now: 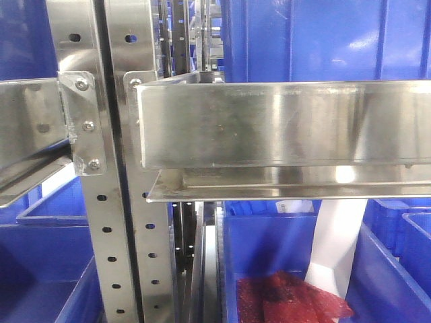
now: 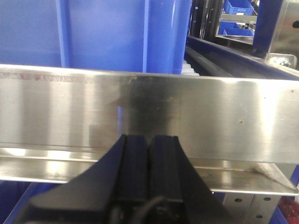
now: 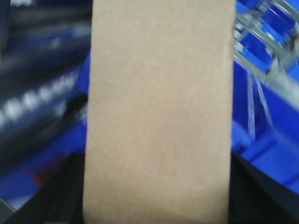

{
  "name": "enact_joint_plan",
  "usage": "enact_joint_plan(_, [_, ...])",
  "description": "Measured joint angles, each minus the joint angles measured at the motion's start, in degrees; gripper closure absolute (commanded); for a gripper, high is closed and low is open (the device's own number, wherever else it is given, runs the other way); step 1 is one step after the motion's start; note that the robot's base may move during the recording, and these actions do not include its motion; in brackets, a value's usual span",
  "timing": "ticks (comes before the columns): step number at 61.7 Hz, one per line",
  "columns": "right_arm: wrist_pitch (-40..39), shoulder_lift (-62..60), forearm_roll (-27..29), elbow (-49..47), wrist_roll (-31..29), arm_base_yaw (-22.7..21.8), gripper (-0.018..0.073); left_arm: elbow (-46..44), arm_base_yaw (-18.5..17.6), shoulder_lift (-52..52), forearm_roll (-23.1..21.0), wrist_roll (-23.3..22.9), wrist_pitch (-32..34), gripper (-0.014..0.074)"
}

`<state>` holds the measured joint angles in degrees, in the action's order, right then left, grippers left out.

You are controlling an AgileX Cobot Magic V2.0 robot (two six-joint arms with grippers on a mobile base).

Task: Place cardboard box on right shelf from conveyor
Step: 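Position the right gripper with the box above the shelf, then lower the box onto the shelf and open the right gripper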

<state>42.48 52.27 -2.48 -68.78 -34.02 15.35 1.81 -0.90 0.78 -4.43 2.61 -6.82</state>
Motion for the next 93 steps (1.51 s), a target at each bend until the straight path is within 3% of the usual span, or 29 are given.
enact_joint_plan(12, [2.52,8.58,0.38,-1.37,-24.38,0.00,0.0344,0.00,0.00,0.00,0.00,0.00,0.00,0.0712])
enact_joint_plan(19, [2.24,13.12,0.38,-1.37,-32.23,0.00,0.0344,0.00,0.00,0.00,0.00,0.00,0.00,0.0713])
enact_joint_plan(30, [-2.81,19.65,0.64,-1.37,-38.88,-0.85,0.0347,0.00,0.00,0.00,0.00,0.00,0.00,0.0713])
enact_joint_plan(47, [-11.03,27.51,0.79,-1.37,-41.44,-3.46,0.0347,0.00,0.00,0.00,0.00,0.00,0.00,0.0712])
enact_joint_plan(59, [-12.94,31.68,4.67,-1.37,-41.67,-3.46,0.0347,0.00,0.00,0.00,0.00,0.00,0.00,0.0713])
enact_joint_plan(73, [-13.30,33.01,5.22,-1.37,-42.15,-3.57,0.0332,0.00,0.00,0.00,0.00,0.00,0.00,0.0713])
enact_joint_plan(79, [-13.40,33.01,5.22,-1.37,-42.15,-3.68,0.0228,0.00,0.00,0.00,0.00,0.00,0.00,0.0712])
enact_joint_plan(89, [-13.40,33.01,5.22,-1.37,-39.76,-3.68,-0.0092,0.00,0.00,0.00,0.00,0.00,0.00,0.0712])
enact_joint_plan(93, [-13.40,33.04,5.22,-1.24,-37.43,-3.77,-0.0070,0.00,0.00,0.00,0.00,0.00,0.00,0.0713])
